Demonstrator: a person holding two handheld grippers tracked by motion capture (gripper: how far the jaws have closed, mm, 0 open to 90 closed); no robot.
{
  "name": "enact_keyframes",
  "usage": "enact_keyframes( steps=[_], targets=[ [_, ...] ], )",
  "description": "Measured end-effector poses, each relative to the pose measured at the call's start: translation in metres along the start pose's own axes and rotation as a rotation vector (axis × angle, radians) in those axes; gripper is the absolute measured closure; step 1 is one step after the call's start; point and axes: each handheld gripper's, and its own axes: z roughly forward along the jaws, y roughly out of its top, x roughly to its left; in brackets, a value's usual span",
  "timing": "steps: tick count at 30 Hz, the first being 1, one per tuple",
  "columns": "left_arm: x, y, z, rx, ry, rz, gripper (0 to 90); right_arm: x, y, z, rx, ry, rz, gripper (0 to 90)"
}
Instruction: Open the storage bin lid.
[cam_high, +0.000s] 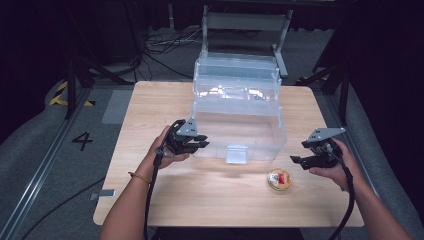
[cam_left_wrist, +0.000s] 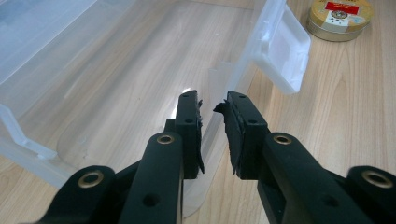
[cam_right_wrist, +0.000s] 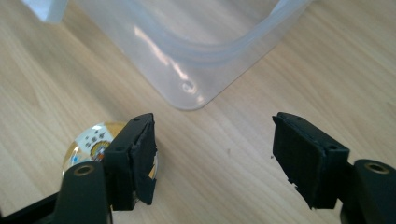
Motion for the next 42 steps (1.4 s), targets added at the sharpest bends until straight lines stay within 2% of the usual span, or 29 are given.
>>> enact_keyframes(
  steps=[10,22,27,29,34,39,42],
  targets=[
    [0.000,0.000,0.002,0.001,-0.002,0.002,75.2,0.021,-0.013,0.012,0.069,0.090,-0.048,28.3],
    [-0.001,0.000,0.002,0.004,0.003,0.004,75.0,0.044,-0.014,0.034,0.159,0.173,-0.092,24.6],
    [-0.001,0.000,0.002,0.001,0.003,0.010,74.9,0.048,-0.012,0.042,0.190,0.198,-0.093,24.6],
    [-0.001,0.000,0.002,0.000,0.004,0.010,74.9,0.048,-0.012,0.045,0.200,0.189,-0.103,23.9],
    [-0.002,0.000,0.003,0.001,0.004,0.005,74.6,0.046,-0.011,0.049,0.202,0.185,-0.092,21.6],
    [-0.004,0.003,0.009,0.035,0.019,0.035,70.6,0.046,-0.010,0.050,0.214,0.208,-0.079,22.0],
    [-0.003,0.002,0.009,0.032,0.015,0.031,70.4,0.049,-0.008,0.048,0.228,0.229,-0.103,22.1]
  ],
)
